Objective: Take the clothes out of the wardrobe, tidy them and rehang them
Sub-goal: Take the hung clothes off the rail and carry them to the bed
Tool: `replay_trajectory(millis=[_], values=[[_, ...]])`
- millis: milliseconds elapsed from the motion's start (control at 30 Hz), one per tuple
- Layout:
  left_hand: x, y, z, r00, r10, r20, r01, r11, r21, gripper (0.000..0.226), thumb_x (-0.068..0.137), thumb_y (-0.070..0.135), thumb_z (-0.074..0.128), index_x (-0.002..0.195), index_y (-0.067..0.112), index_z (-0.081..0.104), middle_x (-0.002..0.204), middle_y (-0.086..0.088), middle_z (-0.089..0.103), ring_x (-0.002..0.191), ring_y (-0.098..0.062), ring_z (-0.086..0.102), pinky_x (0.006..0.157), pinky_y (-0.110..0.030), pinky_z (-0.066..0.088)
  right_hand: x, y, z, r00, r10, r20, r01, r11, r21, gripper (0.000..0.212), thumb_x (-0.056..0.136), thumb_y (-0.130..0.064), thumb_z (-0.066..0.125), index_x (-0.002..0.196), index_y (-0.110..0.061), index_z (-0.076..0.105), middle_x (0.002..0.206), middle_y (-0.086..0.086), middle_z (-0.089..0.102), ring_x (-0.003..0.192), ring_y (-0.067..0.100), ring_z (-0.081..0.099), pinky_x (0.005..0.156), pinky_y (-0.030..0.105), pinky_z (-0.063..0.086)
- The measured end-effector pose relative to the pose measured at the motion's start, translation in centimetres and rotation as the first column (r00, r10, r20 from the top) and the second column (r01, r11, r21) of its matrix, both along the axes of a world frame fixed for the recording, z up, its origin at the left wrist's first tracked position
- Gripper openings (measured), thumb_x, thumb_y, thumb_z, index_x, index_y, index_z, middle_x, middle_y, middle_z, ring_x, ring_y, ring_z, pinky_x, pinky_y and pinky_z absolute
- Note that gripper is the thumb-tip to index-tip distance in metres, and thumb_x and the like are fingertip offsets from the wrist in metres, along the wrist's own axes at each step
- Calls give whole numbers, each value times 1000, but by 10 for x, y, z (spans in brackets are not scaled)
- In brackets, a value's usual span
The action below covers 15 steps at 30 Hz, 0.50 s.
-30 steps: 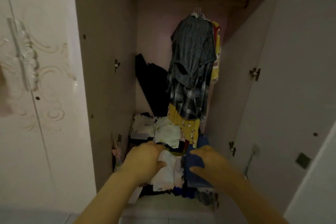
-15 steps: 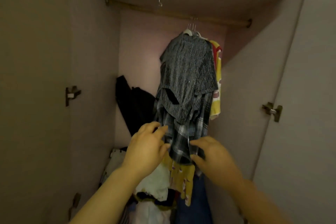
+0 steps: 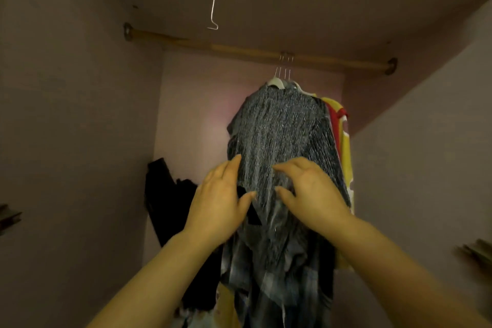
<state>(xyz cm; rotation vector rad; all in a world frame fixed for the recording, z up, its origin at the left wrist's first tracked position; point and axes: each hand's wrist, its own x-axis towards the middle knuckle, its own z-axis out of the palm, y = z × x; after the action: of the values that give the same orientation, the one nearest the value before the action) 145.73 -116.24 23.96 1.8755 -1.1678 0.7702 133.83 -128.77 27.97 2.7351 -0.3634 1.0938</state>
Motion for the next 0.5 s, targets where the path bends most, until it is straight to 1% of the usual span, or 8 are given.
replay_trajectory(millis=[100, 167, 233, 300, 400, 500], values=[[39, -30, 23, 998, -51, 41, 53, 998, -42, 78, 88, 43, 55, 149, 18, 12, 150, -1, 29, 136, -17, 26, 110, -31, 24, 36, -23, 33, 995, -73, 71, 83, 986, -146, 50, 91, -31, 55, 139, -25, 41, 134, 0, 45, 123, 20, 40, 105, 35, 32], [65, -48, 43, 995, -89, 55, 91, 995, -48, 78, 88, 43, 56, 149, 19, 13, 149, -2, 30, 135, -18, 28, 112, -35, 26, 60, -37, 60, 987, -115, 115, 136, 970, -202, 53, 91, -29, 55, 141, -23, 38, 135, 1, 43, 125, 23, 38, 106, 37, 30], [89, -63, 59, 987, -123, 101, 128, 990, -51, 76, 88, 41, 56, 148, 19, 16, 146, -2, 34, 133, -18, 31, 109, -40, 31, 84, -49, 86, 975, -148, 164, 186, 950, -252, 55, 91, -28, 56, 142, -20, 37, 138, 3, 41, 127, 25, 36, 107, 37, 27], [110, -77, 73, 980, -138, 141, 147, 988, -55, 74, 88, 39, 57, 147, 19, 19, 144, -1, 36, 132, -18, 33, 107, -40, 33, 106, -61, 109, 961, -172, 219, 234, 924, -302, 57, 90, -27, 58, 141, -17, 37, 138, 5, 41, 128, 26, 35, 107, 36, 26], [135, -96, 89, 972, -139, 188, 156, 985, -76, 74, 87, 39, 57, 147, 18, 19, 144, -1, 36, 132, -18, 32, 107, -40, 33, 132, -81, 128, 937, -206, 282, 295, 898, -325, 66, 86, -33, 64, 141, -13, 35, 141, 10, 39, 129, 30, 34, 110, 38, 23], [153, -111, 100, 966, -134, 219, 159, 982, -100, 75, 86, 42, 57, 147, 20, 19, 144, 0, 37, 131, -18, 34, 107, -38, 34, 146, -107, 135, 903, -289, 317, 386, 869, -308, 79, 83, -44, 64, 144, -13, 27, 146, 11, 34, 133, 30, 32, 113, 42, 20]])
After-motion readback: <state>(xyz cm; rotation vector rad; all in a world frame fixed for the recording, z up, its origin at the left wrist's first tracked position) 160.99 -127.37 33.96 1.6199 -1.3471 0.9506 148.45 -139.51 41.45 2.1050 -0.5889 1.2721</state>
